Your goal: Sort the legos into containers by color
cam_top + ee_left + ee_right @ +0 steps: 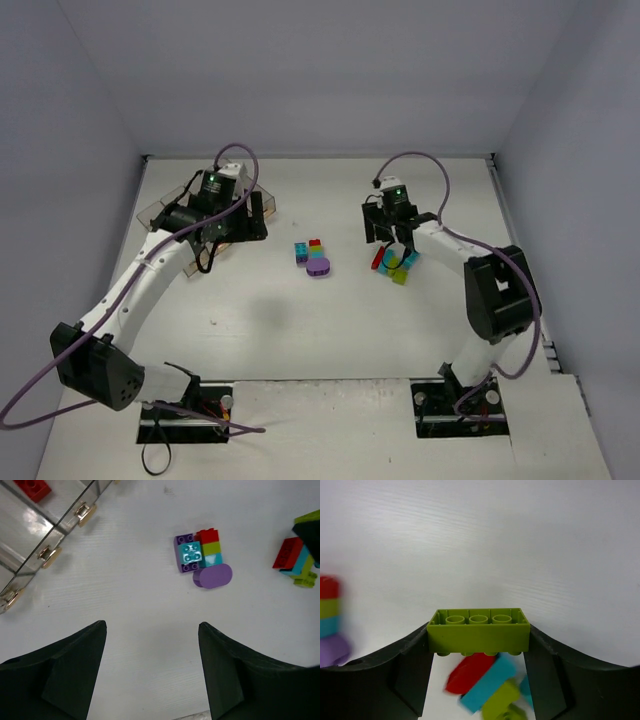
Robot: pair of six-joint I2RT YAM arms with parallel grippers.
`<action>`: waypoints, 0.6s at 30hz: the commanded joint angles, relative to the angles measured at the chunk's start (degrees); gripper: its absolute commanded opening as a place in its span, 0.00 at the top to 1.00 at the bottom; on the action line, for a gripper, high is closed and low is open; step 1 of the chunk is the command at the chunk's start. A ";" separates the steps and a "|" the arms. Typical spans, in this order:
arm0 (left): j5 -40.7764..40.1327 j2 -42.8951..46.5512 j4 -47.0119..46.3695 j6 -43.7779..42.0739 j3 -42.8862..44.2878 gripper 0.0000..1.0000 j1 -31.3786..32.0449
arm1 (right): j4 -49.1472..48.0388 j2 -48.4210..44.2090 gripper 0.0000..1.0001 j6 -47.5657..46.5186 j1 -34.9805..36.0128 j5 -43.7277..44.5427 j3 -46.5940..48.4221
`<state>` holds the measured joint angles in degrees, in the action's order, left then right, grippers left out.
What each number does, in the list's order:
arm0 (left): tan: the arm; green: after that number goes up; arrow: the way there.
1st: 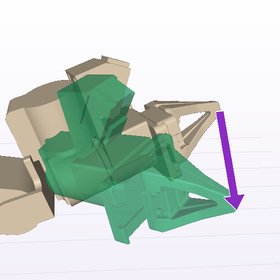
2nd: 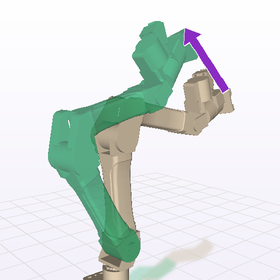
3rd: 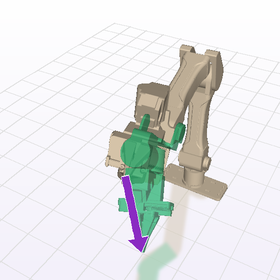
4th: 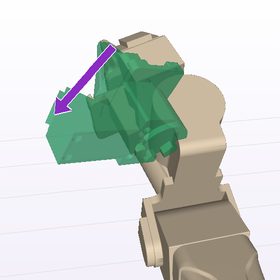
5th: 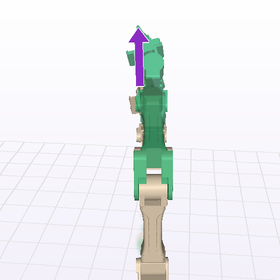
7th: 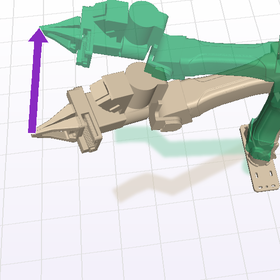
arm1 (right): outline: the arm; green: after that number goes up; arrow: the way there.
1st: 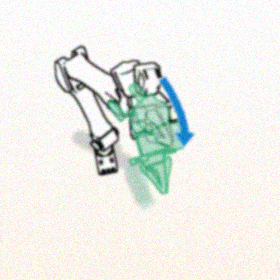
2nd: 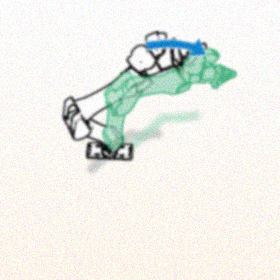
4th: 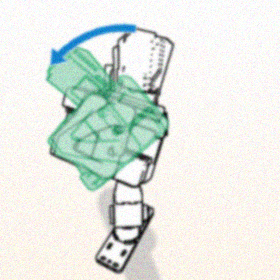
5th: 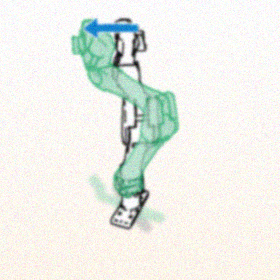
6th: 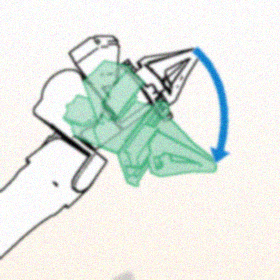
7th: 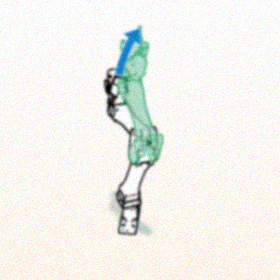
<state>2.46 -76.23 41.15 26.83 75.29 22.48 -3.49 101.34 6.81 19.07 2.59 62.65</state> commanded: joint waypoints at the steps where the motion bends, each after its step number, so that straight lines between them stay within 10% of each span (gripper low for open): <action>1: 6.85 -0.76 -1.95 -2.66 6.27 0.32 -0.16 | -8.72 -12.38 0.97 -10.31 7.02 -6.80 -1.91; 18: 34.28 -2.61 -5.46 -0.29 13.49 0.32 0.81 | -13.83 -29.18 0.83 -23.59 27.24 -18.23 -5.70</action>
<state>30.20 -80.09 40.10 24.53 87.72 22.59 -12.91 74.02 -14.33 45.25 -13.91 55.37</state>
